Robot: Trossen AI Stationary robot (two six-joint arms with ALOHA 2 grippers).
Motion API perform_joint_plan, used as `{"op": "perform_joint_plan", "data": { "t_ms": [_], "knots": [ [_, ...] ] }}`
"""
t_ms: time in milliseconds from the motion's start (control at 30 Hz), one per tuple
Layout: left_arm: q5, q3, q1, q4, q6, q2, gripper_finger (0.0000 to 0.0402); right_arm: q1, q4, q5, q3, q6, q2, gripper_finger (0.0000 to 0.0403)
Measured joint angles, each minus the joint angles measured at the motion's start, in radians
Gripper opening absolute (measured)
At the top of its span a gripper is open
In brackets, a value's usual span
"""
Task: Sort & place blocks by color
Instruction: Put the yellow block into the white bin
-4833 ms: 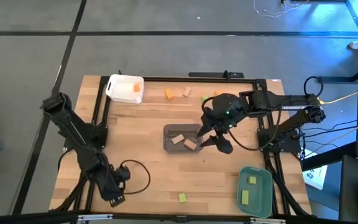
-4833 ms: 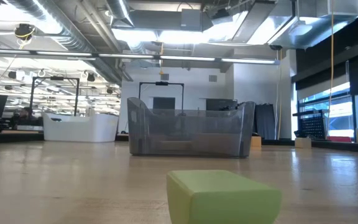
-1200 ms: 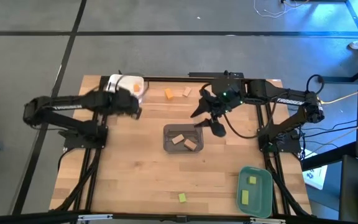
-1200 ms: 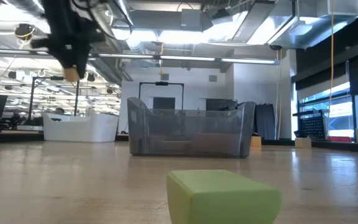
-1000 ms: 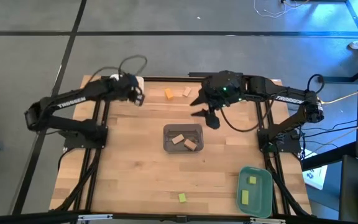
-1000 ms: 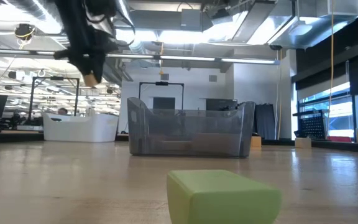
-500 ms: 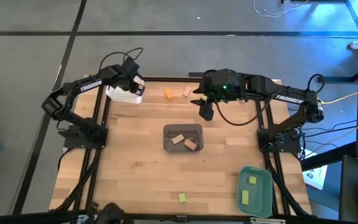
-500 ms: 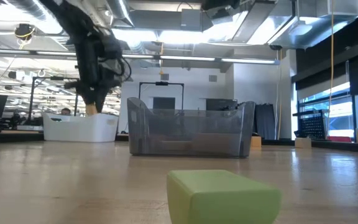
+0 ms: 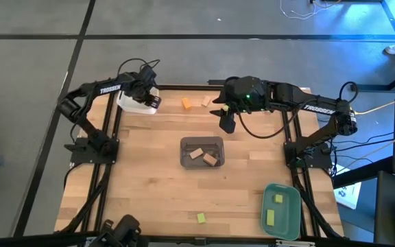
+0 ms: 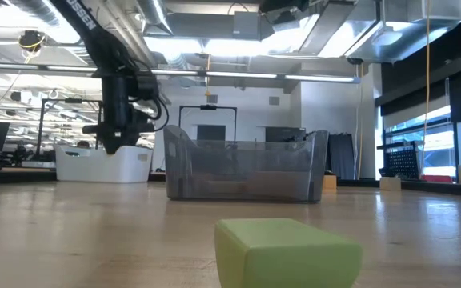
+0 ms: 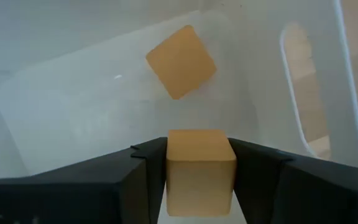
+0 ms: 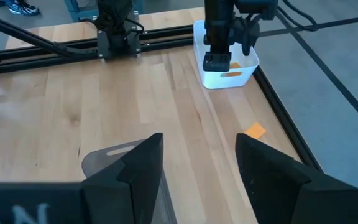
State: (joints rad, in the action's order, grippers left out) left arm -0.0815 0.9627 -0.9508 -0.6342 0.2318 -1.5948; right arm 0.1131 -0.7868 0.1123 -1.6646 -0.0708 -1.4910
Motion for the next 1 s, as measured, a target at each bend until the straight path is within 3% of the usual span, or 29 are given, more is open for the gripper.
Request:
{"op": "perform_joint_plan", "data": {
  "t_ms": [400,567,833,1000],
  "knots": [
    [-0.006,0.0,0.0,0.019,0.001,-0.001,0.0142,0.0,-0.001,0.0,0.0,-0.003,0.0,0.02],
    [0.052,0.0,0.0,0.018,0.0,-0.001,0.0142,0.0,-0.001,0.0,0.0,-0.005,0.0,0.02],
    [0.043,0.0,-0.001,0.015,0.001,-0.001,0.0123,0.0,-0.001,0.0,0.0,-0.007,0.0,0.02],
    [0.042,0.0,-0.007,0.02,0.031,-0.001,0.0139,0.0,-0.001,0.0,0.0,-0.007,0.0,0.02]
  ]
}}
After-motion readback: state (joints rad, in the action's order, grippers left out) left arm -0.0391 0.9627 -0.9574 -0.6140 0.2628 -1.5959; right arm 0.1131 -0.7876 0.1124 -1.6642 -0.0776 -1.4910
